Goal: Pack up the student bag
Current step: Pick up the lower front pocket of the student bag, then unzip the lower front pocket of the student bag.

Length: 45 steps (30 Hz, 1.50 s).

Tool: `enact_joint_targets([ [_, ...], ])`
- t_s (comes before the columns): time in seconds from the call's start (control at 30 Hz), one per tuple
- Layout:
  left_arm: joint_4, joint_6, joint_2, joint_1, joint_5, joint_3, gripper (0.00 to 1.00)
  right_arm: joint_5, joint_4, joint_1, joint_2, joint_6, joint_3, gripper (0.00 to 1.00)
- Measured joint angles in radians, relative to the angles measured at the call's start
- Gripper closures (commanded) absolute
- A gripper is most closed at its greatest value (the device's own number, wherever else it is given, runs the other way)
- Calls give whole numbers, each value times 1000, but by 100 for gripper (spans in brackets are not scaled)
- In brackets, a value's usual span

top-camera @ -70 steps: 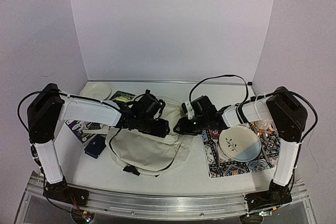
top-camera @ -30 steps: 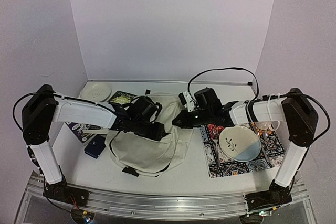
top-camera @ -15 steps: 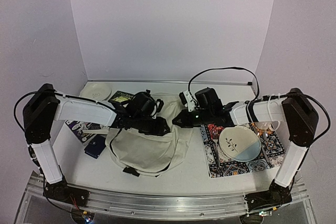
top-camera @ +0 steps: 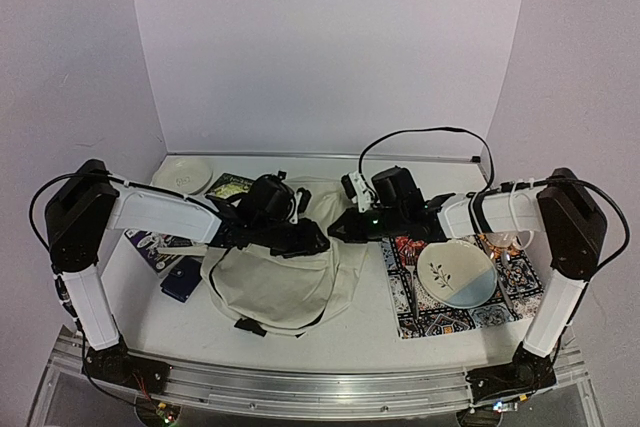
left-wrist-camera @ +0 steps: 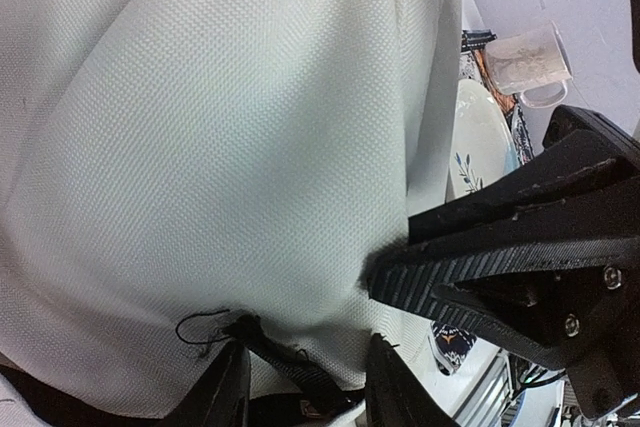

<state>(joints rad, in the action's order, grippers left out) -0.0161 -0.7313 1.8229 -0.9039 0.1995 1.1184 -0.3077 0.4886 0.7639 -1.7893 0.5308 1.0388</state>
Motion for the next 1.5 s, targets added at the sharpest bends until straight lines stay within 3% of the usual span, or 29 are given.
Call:
enact_joint_targets([
  [0.4, -85, -83, 1, 19, -19, -35, 70, -5, 15, 1, 0, 0, -1, 100],
  [0.7, -124, -128, 13, 24, -36, -37, 100, -8, 27, 1, 0, -1, -5, 100],
  [1.07, -167, -125, -30, 43, -116, -144, 100, 27, 6, 7, 31, -30, -21, 100],
  [1.5, 17, 15, -167, 109, -420, -185, 100, 37, -57, -15, 123, -69, -21, 100],
])
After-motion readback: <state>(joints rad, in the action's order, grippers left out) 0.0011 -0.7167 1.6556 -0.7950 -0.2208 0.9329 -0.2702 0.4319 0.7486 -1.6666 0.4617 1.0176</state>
